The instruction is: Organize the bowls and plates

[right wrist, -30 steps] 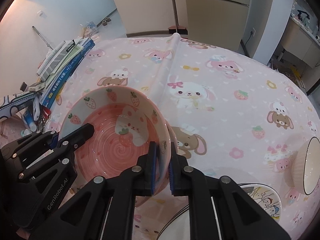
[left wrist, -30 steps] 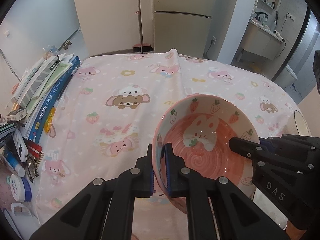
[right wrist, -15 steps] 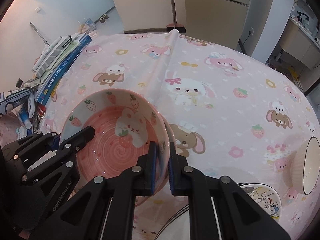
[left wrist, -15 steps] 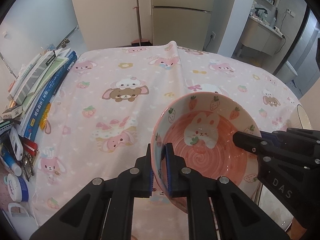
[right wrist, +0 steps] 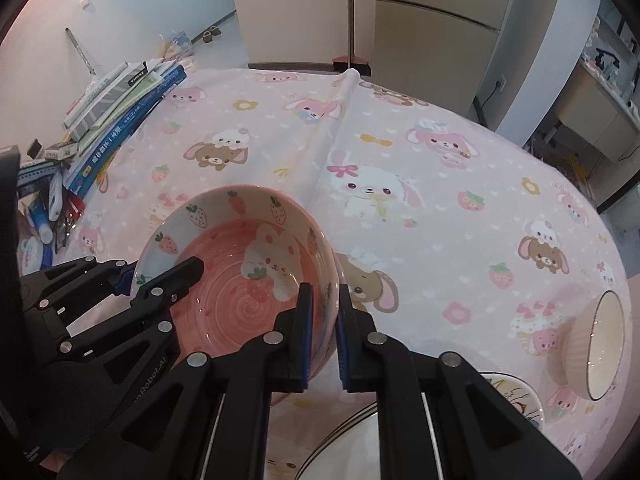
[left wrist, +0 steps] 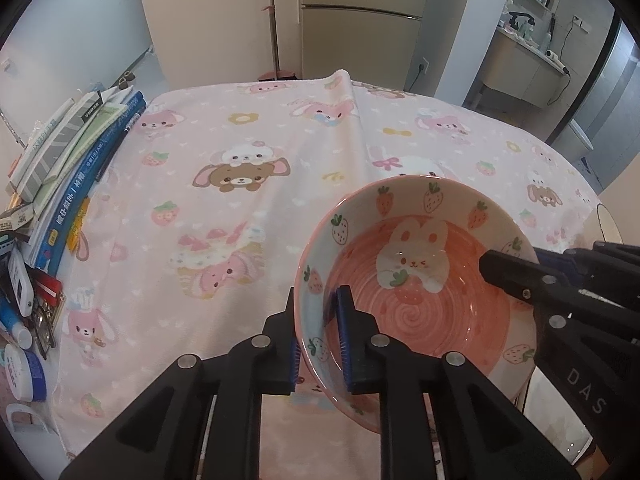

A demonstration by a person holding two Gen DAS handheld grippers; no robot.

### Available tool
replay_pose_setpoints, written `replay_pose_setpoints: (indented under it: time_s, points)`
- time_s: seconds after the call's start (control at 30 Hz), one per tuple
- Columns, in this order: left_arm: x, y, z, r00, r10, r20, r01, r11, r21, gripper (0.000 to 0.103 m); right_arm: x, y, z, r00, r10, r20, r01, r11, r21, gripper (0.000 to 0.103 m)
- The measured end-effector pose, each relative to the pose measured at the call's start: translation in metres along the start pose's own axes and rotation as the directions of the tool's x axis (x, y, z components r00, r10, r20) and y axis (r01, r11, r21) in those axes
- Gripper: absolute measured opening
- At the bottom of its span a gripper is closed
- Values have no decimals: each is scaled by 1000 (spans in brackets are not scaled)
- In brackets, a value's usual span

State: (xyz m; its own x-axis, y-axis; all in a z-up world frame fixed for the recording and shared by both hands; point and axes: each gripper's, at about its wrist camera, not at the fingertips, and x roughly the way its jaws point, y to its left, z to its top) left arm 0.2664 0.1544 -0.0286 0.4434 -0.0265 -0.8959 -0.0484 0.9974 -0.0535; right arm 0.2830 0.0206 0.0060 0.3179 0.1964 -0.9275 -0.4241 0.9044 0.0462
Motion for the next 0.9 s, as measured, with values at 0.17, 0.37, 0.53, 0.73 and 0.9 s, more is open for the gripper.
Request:
replay_pose_setpoints:
  time_s: [0.17,0.37,0.53,0.73,0.9]
  points:
    - [6,-7,-3,999,45,2,-45,999,30,17,1,2,0,999,-45,2,45,999,-25,10]
    - [6,-6,-3,999,48,6,-49,998,32,17,-3,4,0,998,-64,17,65,997,-40,10]
    - [3,-2,-2,1000,17,11,-17,1000,13,17,-3,2,-1,999,-49,24,50,998,-36,10]
    - [-13,-1,1,999,14,45,-14,1000,4,17,-2,-2,-2,1000,-25,15,25,999,-24,10]
    - [-23,-1,1,997,30,69,-31,999,8,29,-5,-6,-3,1000,11,11,-11,1000,-8,10]
